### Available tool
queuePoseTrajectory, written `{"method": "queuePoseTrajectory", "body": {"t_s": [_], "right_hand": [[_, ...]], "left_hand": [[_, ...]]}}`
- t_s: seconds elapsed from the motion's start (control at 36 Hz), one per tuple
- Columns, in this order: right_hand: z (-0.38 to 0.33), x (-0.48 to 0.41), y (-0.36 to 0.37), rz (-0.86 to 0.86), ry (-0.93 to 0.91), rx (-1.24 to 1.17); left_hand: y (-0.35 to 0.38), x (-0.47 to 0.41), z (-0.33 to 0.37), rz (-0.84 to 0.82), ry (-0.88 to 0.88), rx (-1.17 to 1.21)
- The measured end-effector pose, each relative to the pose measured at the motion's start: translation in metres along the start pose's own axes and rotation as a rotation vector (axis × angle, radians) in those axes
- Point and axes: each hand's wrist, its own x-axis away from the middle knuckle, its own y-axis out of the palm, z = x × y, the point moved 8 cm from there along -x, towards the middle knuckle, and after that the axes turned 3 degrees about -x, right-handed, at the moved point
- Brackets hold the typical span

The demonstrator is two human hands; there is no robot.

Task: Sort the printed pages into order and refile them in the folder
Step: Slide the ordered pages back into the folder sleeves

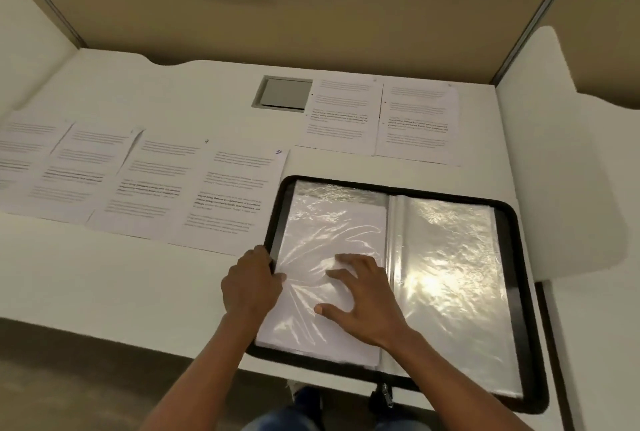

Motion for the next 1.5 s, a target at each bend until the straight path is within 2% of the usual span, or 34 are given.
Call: {"method": "queuePoseTrajectory", "body": {"t_s": [0.19, 0.42, 0.75, 0.81, 0.89, 0.97, 1.14, 1.33, 1.42, 1.5], "right_hand": [[-0.013, -0.002, 0.019, 0.062, 0.047, 0.124], [-0.012, 0.000, 0.029, -0.014, 0.015, 0.263], [-0.013, 0.004, 0.040, -0.049, -0.060, 0.457], [-0.013, -0.004, 0.033, -0.060, -0.052, 0.423], [-0.011, -0.023, 0.012, -0.051, 0.018, 0.235], [-0.008, -0.054, -0.014, 0.050, 0.036, 0.180], [0.008, -0.136, -0.060, 0.149, 0.115, 0.203], [0.028, -0.227, -0.075, 0.070, 0.237, 0.308], [0.036, -0.255, -0.074, 0.036, 0.261, 0.389], [0.045, -0.270, -0.072, -0.006, 0.292, 0.430]], "left_hand": [[0.007, -0.006, 0.021, -0.005, 0.461, -0.169], [0.011, -0.008, 0.025, 0.002, 0.584, -0.287], [0.002, -0.007, 0.039, -0.012, 0.463, -0.292], [-0.003, -0.012, 0.040, -0.019, 0.410, -0.295], [-0.017, -0.025, 0.043, -0.020, 0.336, -0.308], [-0.037, -0.048, 0.049, 0.012, 0.314, -0.270], [-0.071, -0.129, 0.066, -0.084, 0.228, 0.179], [-0.101, -0.253, 0.108, -0.097, 0.251, 0.283], [-0.101, -0.297, 0.123, -0.158, 0.183, 0.359], [-0.101, -0.327, 0.133, -0.191, 0.084, 0.539]]}}
